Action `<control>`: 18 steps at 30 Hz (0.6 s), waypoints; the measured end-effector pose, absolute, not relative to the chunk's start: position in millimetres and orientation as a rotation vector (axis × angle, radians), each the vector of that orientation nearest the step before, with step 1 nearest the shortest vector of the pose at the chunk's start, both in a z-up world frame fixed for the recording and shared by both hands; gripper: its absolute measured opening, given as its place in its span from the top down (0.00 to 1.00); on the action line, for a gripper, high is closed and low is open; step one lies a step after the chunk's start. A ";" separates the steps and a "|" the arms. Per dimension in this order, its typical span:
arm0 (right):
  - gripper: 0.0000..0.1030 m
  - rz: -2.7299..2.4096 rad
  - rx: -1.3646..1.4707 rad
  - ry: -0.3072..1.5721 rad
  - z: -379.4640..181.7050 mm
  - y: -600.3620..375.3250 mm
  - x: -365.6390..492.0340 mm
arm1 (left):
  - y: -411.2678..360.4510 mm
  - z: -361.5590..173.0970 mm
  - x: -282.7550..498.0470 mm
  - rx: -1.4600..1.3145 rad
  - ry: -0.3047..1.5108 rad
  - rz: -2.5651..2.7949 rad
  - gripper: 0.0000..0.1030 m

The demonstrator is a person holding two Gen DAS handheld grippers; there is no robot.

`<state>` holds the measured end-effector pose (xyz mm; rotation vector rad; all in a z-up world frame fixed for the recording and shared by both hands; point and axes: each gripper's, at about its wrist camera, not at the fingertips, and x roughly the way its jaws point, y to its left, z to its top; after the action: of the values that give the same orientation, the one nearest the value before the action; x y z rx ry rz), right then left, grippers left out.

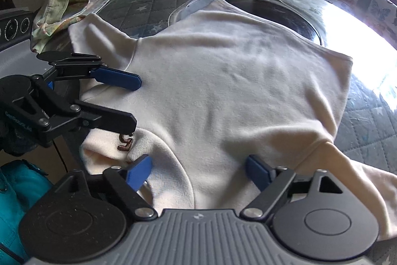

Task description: Fold clothes

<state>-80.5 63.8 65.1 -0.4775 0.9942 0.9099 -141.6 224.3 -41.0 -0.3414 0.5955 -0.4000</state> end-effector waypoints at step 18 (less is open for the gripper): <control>0.00 0.919 -0.521 1.027 59.9 77.0 -79.6 | 232.8 -47.8 -146.2 -0.427 0.523 -0.479 0.04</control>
<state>-79.6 77.0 59.9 -0.5206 1.0271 0.9194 -146.2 232.8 -47.8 -0.4274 0.5228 -0.4793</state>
